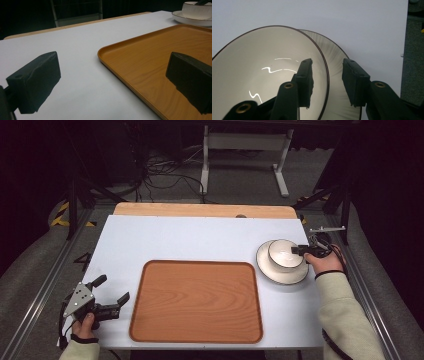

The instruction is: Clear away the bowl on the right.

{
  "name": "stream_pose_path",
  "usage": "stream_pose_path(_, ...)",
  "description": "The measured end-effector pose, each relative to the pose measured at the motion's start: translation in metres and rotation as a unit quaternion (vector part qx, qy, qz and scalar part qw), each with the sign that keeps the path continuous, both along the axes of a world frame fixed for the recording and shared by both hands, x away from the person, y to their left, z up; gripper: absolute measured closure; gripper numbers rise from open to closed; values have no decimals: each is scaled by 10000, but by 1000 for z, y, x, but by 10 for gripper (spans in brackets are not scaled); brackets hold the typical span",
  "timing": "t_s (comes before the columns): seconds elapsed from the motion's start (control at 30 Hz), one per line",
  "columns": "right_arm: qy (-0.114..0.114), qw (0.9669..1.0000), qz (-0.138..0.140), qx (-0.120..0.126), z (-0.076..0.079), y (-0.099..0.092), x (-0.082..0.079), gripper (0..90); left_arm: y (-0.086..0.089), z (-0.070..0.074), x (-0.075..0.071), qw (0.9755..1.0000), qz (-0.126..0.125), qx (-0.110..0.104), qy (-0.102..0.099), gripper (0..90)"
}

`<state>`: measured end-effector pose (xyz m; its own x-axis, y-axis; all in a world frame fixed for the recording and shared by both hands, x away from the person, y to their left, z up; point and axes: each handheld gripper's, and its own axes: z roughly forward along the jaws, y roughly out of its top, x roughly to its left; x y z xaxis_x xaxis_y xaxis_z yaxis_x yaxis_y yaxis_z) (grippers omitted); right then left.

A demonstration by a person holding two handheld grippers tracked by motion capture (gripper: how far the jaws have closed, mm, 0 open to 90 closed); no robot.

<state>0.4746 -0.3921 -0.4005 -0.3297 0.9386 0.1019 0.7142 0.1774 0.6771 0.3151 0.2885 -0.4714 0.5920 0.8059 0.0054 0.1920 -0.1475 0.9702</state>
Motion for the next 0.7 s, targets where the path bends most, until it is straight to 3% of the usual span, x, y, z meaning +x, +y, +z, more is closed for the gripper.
stream_pose_path(0.1, 74, 10000, -35, -22, 0, 0, 0, 655, 0, 0, 0, 10000, -9, -1, -1, 4)
stream_pose_path(0.2, 90, 9998, -44, -194, 0, 2, 0, 690, 0, 0, 0, 10000, -16, -2, -6, 4)
stream_pose_path(0.37, 244, 9996, -44, -150, 0, 7, 0, 823, -1, 0, 0, 10000, -16, -8, -14, 3)
stream_pose_path(0.47, 343, 9990, -134, -246, 2, 9, 2, 831, -1, 0, 0, 10000, -12, -11, -11, 3)
stream_pose_path(0.7, 462, 9984, -320, -83, 5, 9, 1, 834, -1, 0, -1, 10000, -13, 12, -16, 3)
